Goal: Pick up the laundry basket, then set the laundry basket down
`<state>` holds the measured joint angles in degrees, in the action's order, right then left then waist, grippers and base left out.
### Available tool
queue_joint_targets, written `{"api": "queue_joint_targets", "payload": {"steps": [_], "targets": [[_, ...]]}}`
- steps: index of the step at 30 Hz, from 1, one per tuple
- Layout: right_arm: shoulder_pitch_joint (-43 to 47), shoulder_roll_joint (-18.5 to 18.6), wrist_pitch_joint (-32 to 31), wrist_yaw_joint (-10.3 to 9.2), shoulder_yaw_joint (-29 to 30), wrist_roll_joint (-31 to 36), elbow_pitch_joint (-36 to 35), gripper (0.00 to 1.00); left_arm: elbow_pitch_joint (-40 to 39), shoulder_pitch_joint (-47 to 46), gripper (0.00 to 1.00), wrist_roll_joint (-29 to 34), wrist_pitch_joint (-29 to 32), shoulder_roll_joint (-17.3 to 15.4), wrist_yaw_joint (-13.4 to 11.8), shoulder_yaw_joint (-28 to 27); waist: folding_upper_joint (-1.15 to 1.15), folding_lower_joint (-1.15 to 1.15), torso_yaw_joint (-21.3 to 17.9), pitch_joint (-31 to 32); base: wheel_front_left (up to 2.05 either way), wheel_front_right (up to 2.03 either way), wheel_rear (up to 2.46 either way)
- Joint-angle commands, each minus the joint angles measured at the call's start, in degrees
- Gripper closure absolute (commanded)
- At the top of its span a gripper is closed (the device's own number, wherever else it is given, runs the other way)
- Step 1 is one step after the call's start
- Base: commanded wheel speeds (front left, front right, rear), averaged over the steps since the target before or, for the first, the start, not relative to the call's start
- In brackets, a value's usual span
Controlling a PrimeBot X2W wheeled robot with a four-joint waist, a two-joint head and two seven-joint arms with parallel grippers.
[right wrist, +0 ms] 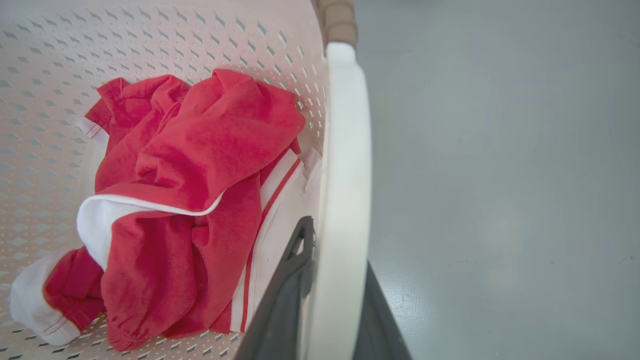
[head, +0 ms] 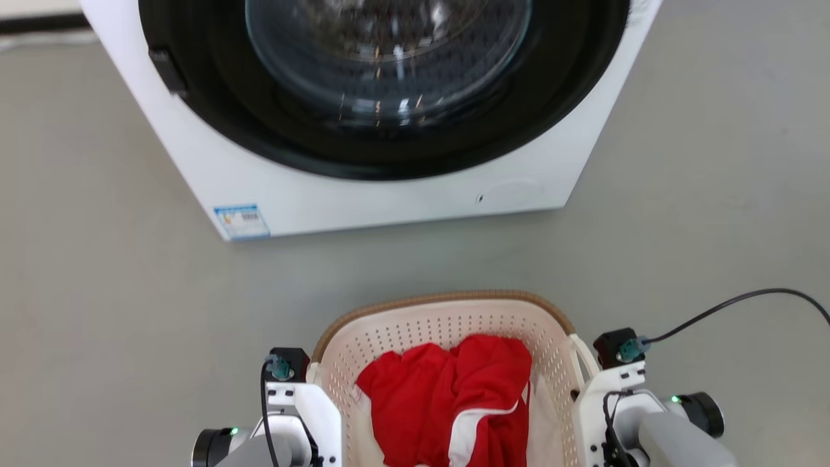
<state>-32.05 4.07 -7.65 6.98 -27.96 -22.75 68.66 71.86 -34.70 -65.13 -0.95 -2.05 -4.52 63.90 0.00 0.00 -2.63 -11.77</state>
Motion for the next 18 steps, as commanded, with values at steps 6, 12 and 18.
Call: {"api": "queue_joint_targets", "payload": {"steps": [6,12,18], "targets": [[2.1,-1.2,-1.7,0.51,-4.1,-2.0,-1.0,1.0,-0.8,-0.1,1.0,-0.6,0.4,-0.8,0.6,0.1,0.0,0.0,-1.7,5.2,0.0,0.0,0.0],[2.1,-1.2,-3.2,0.51,-6.0,-3.9,-0.7,1.0,-1.2,0.8,1.0,-1.2,2.1,-0.8,0.9,0.8,0.0,0.0,-1.5,6.8,0.0,0.0,0.0],[1.6,-1.2,-3.7,0.51,-7.4,-5.1,-0.1,1.0,-0.9,1.4,1.0,-1.6,3.9,-0.8,1.4,1.3,0.0,0.0,-1.2,7.8,0.0,0.0,0.0]]}}
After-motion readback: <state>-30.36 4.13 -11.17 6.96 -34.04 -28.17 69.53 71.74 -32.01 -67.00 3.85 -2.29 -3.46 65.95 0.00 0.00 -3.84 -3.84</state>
